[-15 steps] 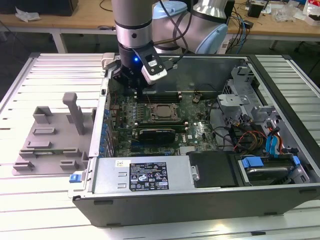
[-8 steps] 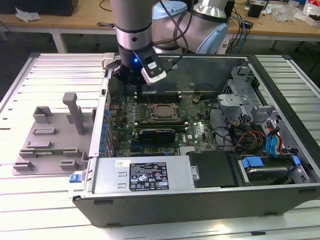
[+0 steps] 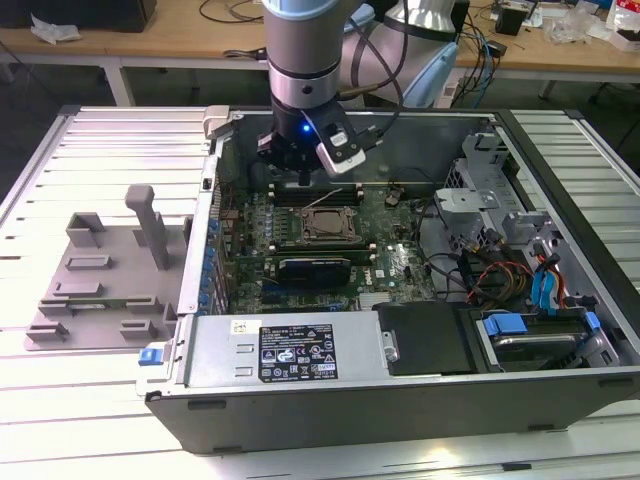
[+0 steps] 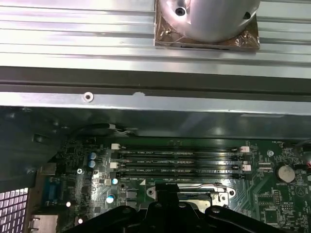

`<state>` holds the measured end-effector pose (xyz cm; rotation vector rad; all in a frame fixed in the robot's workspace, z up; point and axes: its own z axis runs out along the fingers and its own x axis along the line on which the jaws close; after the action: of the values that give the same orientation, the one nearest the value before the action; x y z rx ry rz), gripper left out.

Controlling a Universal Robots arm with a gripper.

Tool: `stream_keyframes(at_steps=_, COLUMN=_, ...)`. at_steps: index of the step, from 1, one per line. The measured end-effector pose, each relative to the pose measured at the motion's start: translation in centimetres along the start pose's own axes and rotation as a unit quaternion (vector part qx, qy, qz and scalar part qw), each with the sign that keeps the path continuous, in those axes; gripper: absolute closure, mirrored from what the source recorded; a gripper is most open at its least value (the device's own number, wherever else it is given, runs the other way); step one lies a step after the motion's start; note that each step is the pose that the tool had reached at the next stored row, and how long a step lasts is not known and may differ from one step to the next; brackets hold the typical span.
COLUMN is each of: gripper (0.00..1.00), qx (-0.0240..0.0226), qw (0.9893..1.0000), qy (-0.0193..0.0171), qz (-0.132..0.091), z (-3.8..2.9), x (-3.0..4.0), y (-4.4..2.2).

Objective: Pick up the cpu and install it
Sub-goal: 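Install the first cpu locking lever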

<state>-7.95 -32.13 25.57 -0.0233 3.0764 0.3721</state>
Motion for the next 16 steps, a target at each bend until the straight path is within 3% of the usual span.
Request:
stream_keyframes(at_steps=2, gripper=0.89, qx=-0.0001, qw=1.0, qy=-0.0002, qz=0.0, z=0.02, x=-0.01, y=0.0)
stream_keyframes(at_steps=5, gripper=0.89, qx=0.001, qw=0.9999, qy=-0.0123, qz=-0.003, z=0.38, x=0.0, y=-0.09)
stream_keyframes(at_steps=7, gripper=0.89, qx=0.0034, qw=0.9997, qy=-0.0172, qz=0.017, z=0.55, x=-0.02, y=-0.14)
stream_keyframes(at_steps=11, gripper=0.89, qx=0.0034, qw=0.9996, qy=-0.018, qz=0.02, z=0.59, x=-0.02, y=-0.14)
stream_keyframes(at_steps=16, gripper=0.89, qx=0.0046, qw=0.999, qy=-0.0226, qz=0.039, z=0.74, x=-0.13, y=-0.18)
